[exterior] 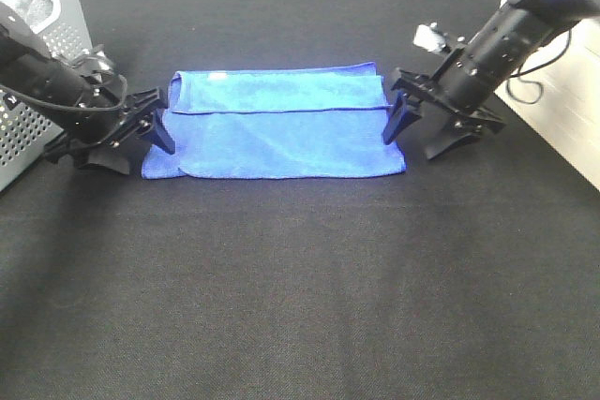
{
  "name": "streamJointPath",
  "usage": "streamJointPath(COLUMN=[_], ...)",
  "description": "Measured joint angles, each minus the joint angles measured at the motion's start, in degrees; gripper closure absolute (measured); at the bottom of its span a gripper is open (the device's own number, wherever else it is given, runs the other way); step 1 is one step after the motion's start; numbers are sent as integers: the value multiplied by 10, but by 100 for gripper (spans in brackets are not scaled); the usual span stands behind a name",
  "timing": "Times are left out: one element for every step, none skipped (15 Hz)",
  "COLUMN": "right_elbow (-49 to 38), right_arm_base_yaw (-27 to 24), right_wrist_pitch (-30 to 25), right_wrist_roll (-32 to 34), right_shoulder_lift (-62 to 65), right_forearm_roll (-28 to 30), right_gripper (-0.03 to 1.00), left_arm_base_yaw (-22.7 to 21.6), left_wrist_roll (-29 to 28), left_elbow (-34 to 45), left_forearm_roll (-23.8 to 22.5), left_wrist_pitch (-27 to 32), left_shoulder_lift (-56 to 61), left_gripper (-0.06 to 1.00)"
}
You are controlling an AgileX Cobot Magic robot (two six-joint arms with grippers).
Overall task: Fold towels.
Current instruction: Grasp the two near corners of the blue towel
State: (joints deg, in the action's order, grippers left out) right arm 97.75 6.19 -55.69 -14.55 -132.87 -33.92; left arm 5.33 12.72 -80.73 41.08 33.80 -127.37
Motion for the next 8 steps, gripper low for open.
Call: streamJointPath(right_elbow=[-1, -1, -1, -1, -1, -1, -1, -1], right_arm_base_yaw=[12, 19, 29, 35, 37, 37, 37, 37], right_wrist_pitch=[10, 21, 28, 36, 38, 38, 40, 44], right_wrist_roll=[-5, -5, -5, -5, -4, -4, -4, -4], right_shoulder_lift=[0, -1, -6, -15, -20, -20, -20, -21], right_forearm_roll=[-6, -10, -20, -26, -35, -35, -36, -37], right_gripper=[28, 28, 28, 28, 29, 29, 30, 32], left_arm_base_yaw=[9, 19, 28, 36, 39, 39, 40, 40], left_wrist_roll=[3, 5, 5, 6, 7, 7, 7, 7], left_elbow=[0, -2, -4, -4, -5, -5, -5, -5], left_forearm_roll=[5, 6, 8, 11, 18, 18, 23, 26], left_wrist_pitch=[-7, -13, -21, -26, -28, -28, -29, -29], left_shoulder_lift=[-2, -5, -7, -8, -11, -11, -12, -13], left_gripper=[26, 26, 26, 26, 29, 29, 33, 38])
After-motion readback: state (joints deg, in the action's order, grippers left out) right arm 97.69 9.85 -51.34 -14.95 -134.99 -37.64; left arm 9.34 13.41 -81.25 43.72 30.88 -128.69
